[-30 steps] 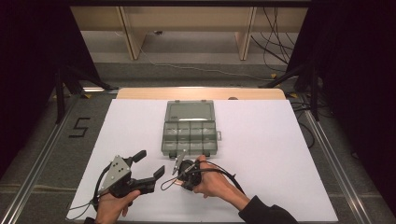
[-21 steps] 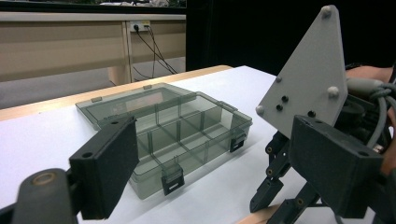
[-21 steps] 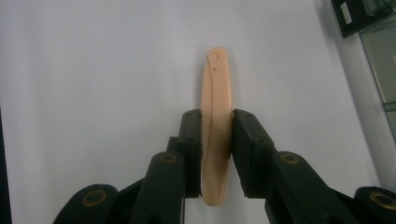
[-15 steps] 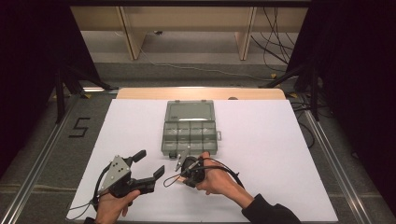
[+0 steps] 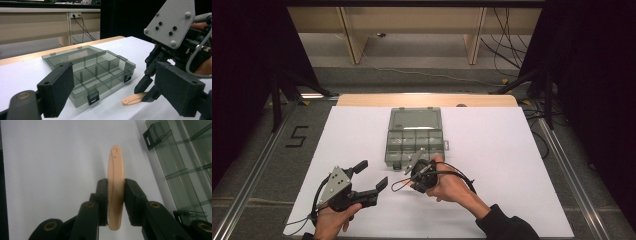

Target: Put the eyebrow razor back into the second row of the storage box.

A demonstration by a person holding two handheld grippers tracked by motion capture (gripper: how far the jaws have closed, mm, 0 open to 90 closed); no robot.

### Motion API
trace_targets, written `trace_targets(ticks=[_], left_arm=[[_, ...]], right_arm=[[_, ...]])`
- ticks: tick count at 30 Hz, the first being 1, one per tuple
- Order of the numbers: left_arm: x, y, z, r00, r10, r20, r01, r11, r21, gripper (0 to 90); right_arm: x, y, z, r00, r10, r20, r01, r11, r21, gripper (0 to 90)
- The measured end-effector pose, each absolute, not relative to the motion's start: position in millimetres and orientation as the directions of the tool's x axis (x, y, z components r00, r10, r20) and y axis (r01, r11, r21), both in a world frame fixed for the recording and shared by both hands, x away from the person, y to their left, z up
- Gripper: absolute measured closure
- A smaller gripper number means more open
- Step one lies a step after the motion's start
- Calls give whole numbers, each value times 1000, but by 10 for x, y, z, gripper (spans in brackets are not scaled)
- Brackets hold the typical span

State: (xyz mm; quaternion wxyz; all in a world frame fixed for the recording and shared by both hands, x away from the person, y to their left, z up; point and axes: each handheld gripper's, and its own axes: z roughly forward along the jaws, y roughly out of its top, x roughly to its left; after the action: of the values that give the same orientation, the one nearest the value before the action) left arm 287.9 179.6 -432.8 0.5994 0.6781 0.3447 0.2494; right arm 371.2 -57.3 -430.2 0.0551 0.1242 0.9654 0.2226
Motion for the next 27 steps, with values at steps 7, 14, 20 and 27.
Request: trace_targets(ticks=[7, 14, 20, 27], left_arm=[[2878, 1799, -4327, 638, 767, -72, 165, -45, 985, 155], [2878, 1797, -4328, 637, 767, -71, 165, -46, 985, 155], [2878, 1801, -4327, 637, 767, -70, 163, -46, 986, 155], [2876, 1800, -4328, 635, 769, -73, 170, -47, 984, 155]], right_arm=[[3745, -611, -4203, -959, 274, -68, 213, 861, 462, 744], [3819, -676, -4088, -950, 299, -85, 222, 844, 488, 744], [3887, -696, -4032, -945, 311, -100, 223, 839, 497, 743], [3976, -716, -3996, -939, 330, -102, 239, 834, 498, 743]])
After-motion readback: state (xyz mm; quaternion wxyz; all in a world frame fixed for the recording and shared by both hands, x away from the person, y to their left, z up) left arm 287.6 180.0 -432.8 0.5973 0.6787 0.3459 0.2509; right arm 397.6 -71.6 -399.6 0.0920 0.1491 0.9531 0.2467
